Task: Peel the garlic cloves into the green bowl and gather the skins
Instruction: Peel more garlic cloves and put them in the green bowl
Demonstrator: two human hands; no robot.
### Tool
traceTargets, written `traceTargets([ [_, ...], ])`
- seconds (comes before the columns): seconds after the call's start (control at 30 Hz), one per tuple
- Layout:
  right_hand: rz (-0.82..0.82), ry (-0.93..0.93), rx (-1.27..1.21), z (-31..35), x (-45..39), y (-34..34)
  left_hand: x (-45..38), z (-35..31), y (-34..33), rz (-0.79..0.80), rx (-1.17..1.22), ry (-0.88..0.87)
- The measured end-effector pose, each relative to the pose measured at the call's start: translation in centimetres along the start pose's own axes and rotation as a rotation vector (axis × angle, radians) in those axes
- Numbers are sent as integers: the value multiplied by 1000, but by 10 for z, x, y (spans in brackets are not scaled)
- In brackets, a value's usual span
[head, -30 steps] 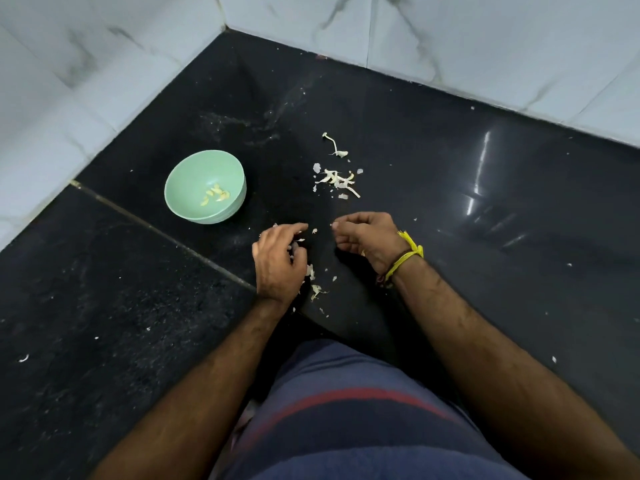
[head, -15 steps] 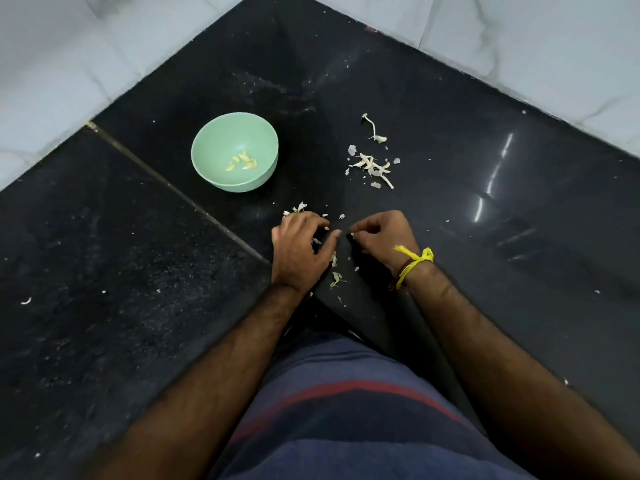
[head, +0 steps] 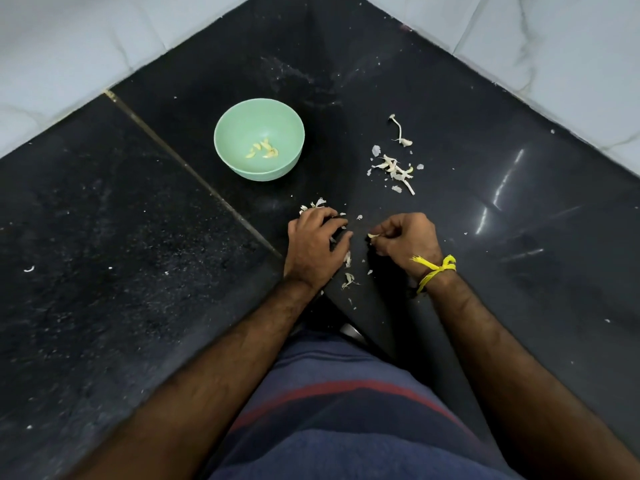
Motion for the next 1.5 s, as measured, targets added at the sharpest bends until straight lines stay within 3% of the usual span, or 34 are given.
traceTargets([
  [0.17, 30, -8, -15, 1, 1, -3, 0, -1, 2, -11, 3, -1],
  [0.5, 45, 103, 303, 13, 3, -11, 2, -1, 3, 12, -5, 16],
  [0.77, 80, 127, 379, 20, 2, -14, 1, -2, 2, 21, -26, 14],
  [1.0, 75, 62, 422, 16, -2, -21, 2, -2, 1, 29, -35, 9],
  [1.27, 106, -106, 282, 8, -9, -9, 1, -2, 1, 28, -39, 5],
  [1.5, 93, -110, 465, 16, -11, -17, 2, -2, 0, 26, -48, -6],
])
Point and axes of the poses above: each hand's wrist, its own x-axis away from the middle knuckle, its own y-axis out of the back of the hand, z = x × y, the point moved 9 cm from there along -x, towards the middle knuckle, and after that the axes turned 4 degrees about -y, right-handed, at the moved point
